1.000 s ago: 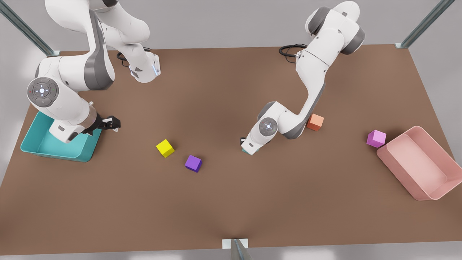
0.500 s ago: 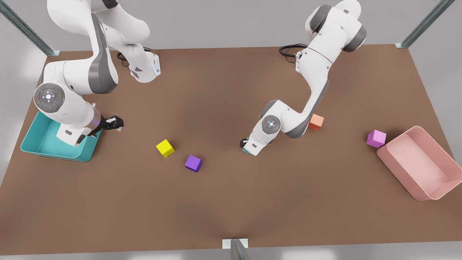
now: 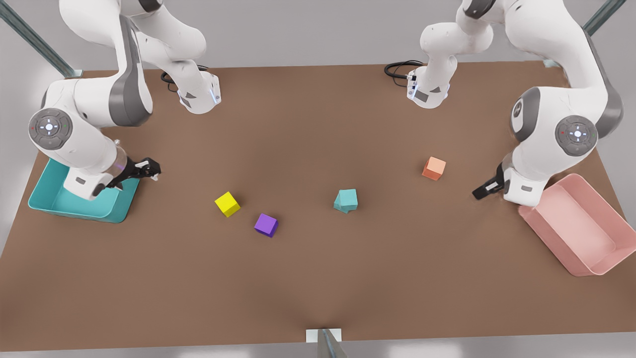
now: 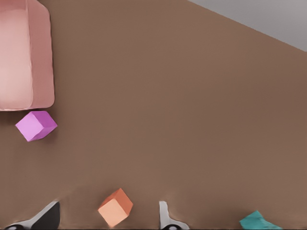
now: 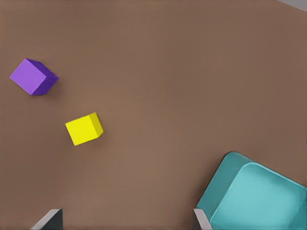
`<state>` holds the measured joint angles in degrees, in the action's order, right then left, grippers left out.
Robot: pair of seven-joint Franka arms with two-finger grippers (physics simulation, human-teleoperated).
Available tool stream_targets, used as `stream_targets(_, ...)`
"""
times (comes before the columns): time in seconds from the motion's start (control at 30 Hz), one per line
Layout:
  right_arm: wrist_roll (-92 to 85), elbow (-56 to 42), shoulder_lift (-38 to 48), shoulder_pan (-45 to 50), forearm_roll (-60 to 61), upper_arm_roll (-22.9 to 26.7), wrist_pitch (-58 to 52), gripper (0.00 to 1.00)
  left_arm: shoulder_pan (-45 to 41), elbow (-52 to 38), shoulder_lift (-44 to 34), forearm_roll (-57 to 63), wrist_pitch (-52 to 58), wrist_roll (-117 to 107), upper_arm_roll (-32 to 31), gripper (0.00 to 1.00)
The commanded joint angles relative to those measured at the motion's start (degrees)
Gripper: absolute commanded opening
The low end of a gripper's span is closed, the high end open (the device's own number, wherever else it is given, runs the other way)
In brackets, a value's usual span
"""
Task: Stack the two blue cubes on top of each other
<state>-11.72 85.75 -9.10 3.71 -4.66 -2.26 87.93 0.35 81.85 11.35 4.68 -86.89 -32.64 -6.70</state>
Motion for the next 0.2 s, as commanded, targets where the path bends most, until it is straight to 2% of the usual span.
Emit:
stream_targets(0.0, -5.06, -0.05, 0.05, -0.02, -0.08, 0.06, -0.30, 1.00, -0.71, 2.79, -4.41, -3.54, 12.62, 30.26, 2.13, 1.00)
stream_targets(0.17, -4.98, -0.05, -0.30, 0.33, 0.01, -0.03, -0.48, 1.00, -0.88, 1.65, -3.70, -3.80, 12.53, 30.26, 2.13, 1.00)
